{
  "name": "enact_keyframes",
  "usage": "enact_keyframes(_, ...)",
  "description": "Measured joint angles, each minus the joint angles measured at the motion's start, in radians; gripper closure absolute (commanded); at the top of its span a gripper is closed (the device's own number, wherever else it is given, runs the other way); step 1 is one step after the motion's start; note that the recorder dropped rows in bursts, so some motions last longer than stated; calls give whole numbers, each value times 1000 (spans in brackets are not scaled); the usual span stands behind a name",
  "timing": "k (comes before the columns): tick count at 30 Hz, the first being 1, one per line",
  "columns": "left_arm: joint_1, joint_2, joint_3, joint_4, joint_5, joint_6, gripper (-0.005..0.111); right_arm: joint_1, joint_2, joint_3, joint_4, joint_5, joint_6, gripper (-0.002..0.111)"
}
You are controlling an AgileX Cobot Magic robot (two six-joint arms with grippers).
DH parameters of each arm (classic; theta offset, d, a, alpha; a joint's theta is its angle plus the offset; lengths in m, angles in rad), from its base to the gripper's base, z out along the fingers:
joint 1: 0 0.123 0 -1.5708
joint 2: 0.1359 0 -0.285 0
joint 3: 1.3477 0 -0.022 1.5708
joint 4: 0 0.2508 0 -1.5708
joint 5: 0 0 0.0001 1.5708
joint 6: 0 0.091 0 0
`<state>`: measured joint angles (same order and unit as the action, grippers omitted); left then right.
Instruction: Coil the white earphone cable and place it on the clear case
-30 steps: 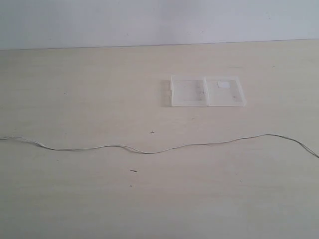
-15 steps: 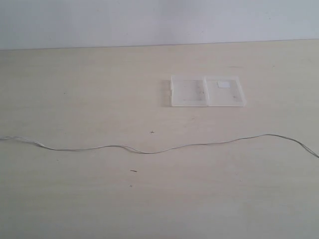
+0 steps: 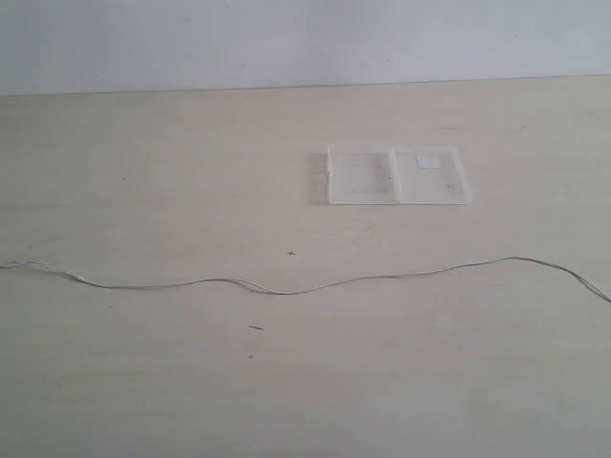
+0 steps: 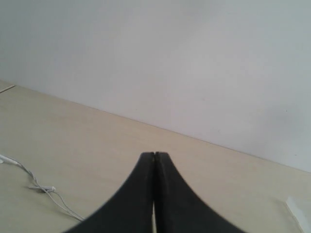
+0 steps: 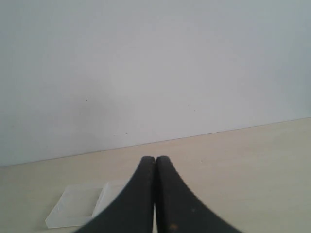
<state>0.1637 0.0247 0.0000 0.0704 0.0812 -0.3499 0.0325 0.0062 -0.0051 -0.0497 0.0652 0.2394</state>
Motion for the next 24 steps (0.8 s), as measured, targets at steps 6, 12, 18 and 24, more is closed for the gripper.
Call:
enact_keyframes(6,0,-2,0,0,0,0,107,0,0,0,0,0,0,108)
enact_keyframes(12,0,-2,0,0,0,0,107,0,0,0,0,0,0,108)
enact_keyframes(18,0,-2,0,0,0,0,107,0,0,0,226,-34,221,108)
enact_keyframes(24,0,-2,0,0,0,0,107,0,0,0,599,-134,503,108)
